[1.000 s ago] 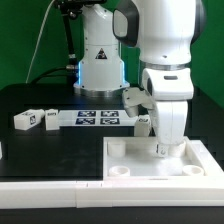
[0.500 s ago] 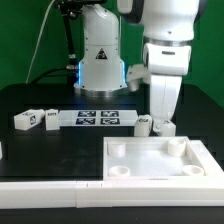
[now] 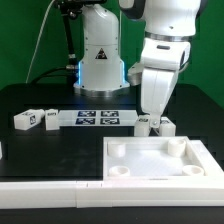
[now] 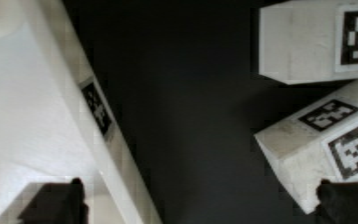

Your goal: Assemble one leg

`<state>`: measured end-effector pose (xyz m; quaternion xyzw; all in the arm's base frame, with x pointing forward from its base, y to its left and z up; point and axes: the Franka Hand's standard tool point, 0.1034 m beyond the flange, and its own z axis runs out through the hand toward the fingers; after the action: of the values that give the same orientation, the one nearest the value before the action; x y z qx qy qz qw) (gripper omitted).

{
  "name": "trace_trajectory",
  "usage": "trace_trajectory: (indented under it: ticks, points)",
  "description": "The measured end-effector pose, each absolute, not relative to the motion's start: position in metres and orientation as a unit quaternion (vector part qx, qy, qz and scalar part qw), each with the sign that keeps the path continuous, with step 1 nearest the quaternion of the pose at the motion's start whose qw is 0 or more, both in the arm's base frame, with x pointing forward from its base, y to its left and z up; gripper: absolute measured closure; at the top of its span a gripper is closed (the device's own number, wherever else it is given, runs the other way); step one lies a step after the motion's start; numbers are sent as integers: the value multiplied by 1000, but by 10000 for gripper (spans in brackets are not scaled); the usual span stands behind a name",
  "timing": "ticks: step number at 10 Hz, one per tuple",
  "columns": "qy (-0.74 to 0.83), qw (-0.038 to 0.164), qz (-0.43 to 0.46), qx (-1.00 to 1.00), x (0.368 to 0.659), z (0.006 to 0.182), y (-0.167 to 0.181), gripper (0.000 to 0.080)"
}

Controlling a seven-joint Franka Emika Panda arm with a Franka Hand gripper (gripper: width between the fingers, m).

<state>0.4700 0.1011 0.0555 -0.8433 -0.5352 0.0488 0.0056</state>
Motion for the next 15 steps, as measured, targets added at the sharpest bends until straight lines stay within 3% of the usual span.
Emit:
trace_trajectory:
  ticks: [3, 7, 12, 15]
  points:
    - [-354, 0, 52, -934, 460, 53, 106, 150]
    - [-156, 12, 56, -986, 452, 47, 118, 150]
    - [-161, 12, 72, -984, 446, 42, 125, 150]
    - [-172, -9, 204, -964, 438, 46, 130, 150]
